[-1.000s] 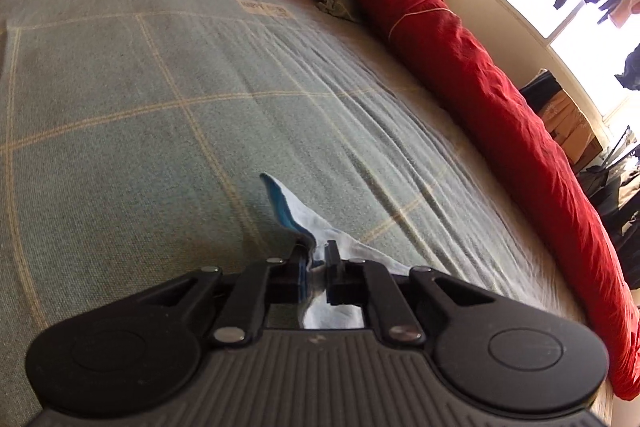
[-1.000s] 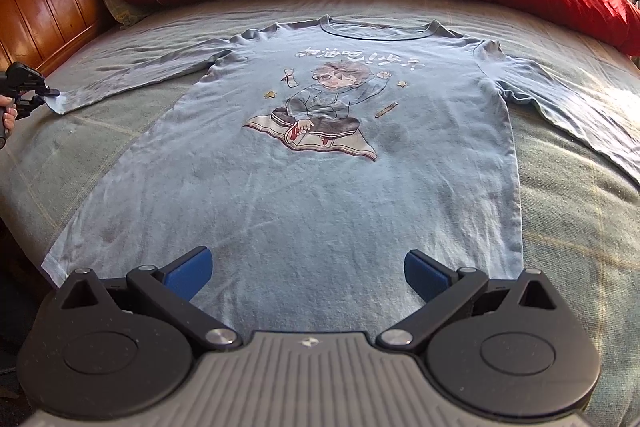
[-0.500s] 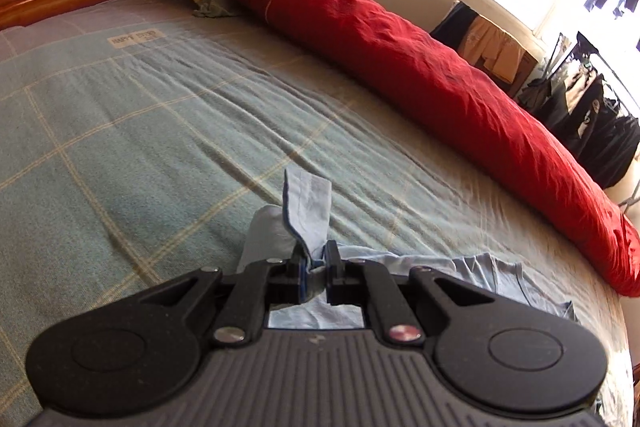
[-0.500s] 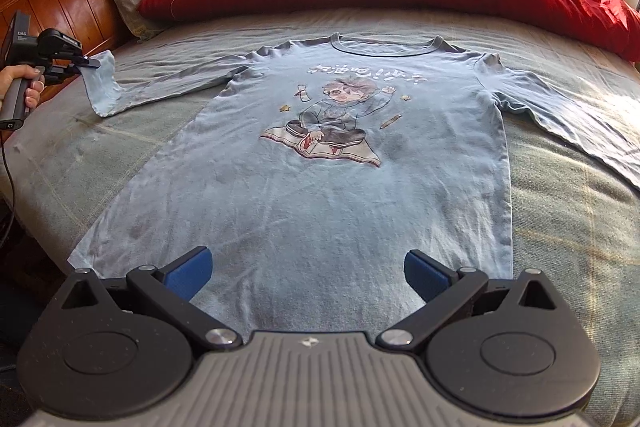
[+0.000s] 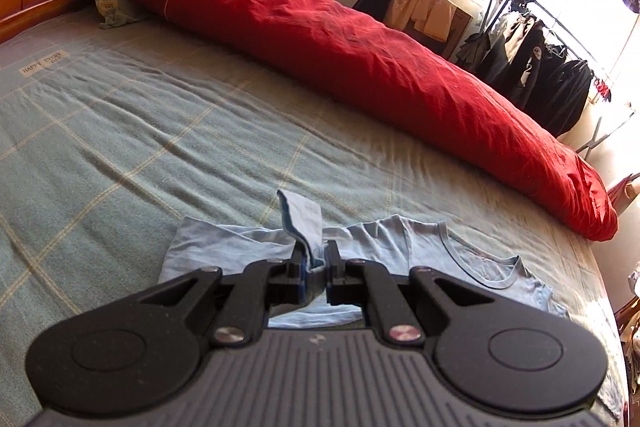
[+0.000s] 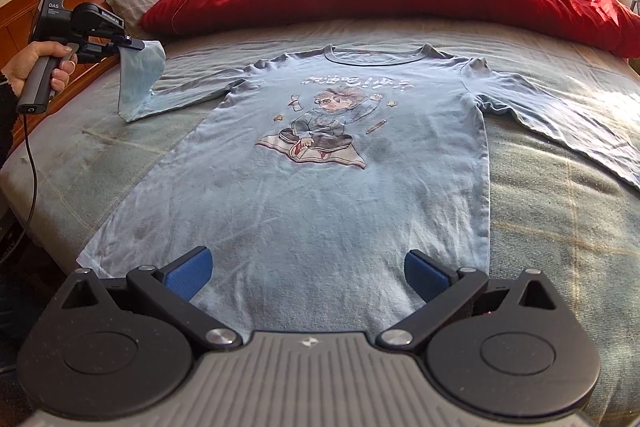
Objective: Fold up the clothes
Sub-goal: 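Lift the held sleeve and carry it across the shirt body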
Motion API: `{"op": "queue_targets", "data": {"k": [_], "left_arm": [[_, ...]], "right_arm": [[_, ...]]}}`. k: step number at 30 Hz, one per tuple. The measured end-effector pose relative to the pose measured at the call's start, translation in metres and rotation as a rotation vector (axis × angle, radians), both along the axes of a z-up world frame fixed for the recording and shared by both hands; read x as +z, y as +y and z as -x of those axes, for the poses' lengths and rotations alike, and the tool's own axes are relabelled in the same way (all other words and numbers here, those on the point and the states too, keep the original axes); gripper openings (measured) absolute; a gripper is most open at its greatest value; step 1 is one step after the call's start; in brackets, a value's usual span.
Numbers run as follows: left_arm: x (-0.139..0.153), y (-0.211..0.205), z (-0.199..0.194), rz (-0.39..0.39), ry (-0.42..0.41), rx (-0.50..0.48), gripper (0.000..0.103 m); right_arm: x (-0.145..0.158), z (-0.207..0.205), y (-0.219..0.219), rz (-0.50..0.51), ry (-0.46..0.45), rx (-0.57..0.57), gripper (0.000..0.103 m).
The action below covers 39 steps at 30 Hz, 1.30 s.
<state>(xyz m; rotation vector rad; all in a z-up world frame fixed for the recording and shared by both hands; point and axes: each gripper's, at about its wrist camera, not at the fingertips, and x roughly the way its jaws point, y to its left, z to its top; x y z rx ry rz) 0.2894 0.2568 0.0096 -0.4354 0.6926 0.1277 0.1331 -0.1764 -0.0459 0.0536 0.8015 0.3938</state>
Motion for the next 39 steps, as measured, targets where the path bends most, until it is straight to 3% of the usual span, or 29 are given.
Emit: {"op": "queue_targets", "data": {"k": [14,27,39], "left_arm": [[0.026,-0.059,-0.041,0.06,-0.042,-0.066,0.006],[0.044,-0.134,-0.076,0.084,-0.07,-0.187,0.006],[0.048,-0.196,-0.077,0.107,-0.098,-0.295,0.006]], "right_arm": [[0.001,-0.021,0.009,0.011,-0.005,0.097,0.103],[-0.009,-0.027,-0.017,-0.047,0.028,0.039,0.103],[-0.01,-0.023,-0.034,-0.086,0.03,0.006,0.103]]}}
